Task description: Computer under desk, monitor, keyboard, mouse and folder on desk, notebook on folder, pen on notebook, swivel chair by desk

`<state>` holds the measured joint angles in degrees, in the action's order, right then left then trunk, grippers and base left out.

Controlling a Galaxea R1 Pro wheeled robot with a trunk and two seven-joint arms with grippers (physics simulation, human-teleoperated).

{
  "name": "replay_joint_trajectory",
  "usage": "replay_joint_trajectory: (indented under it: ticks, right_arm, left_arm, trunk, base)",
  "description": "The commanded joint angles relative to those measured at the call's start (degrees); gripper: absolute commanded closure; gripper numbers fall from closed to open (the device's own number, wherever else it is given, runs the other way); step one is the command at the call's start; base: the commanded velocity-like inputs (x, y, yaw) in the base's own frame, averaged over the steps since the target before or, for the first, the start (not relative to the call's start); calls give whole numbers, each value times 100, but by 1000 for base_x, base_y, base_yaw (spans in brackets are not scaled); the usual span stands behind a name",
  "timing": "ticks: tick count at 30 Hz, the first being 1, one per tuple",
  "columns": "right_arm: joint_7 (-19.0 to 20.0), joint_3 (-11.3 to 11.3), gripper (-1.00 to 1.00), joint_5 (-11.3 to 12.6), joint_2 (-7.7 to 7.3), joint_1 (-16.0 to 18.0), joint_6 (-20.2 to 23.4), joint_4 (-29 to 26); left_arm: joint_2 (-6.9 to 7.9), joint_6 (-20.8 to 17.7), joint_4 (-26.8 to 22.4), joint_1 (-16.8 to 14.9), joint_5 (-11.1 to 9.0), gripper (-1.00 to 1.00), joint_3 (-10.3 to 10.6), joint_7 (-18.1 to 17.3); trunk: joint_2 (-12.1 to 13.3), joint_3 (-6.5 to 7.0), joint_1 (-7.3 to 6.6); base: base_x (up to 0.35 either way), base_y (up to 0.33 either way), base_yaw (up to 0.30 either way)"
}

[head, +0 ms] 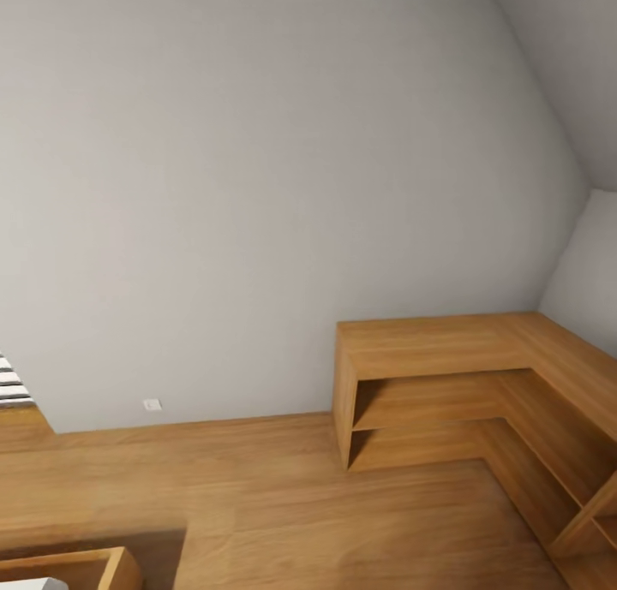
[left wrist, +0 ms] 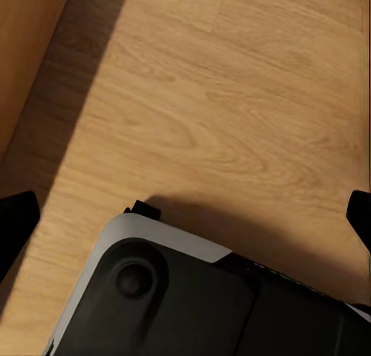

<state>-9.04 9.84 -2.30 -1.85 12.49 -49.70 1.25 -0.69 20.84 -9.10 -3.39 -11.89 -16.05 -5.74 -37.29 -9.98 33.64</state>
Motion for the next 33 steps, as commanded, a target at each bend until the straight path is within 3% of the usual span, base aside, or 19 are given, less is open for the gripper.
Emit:
replay_joint_trajectory:
  ticks: [1, 10, 27, 33]
  right_arm:
    - [-55, 46, -100, -25, 1, 8, -14, 14]
    - [-38, 51, -100, -25, 1, 8, -15, 10]
    - [-62, 39, -100, -7, -1, 8, 5, 15]
    - [-56, 34, -100, -1, -13, -16, 280, 15]
  left_arm:
    - [-1, 7, 4, -4, -59, -100, -30, -59]
    - [3, 0, 4, -4, -59, -100, -23, -59]
    - [15, 9, 4, -4, -67, -100, -21, -53]
    - [24, 15, 4, -3, -67, -100, -20, -51]
  trunk:
    - [-7, -9, 5]
    - [-7, -9, 5]
    - [-7, -9, 5]
    - [-7, -9, 5]
  base:
    - [306, -76, -6]
    - [197, -28, -146]
    - [14, -2, -251]
    - [1, 0, -260]
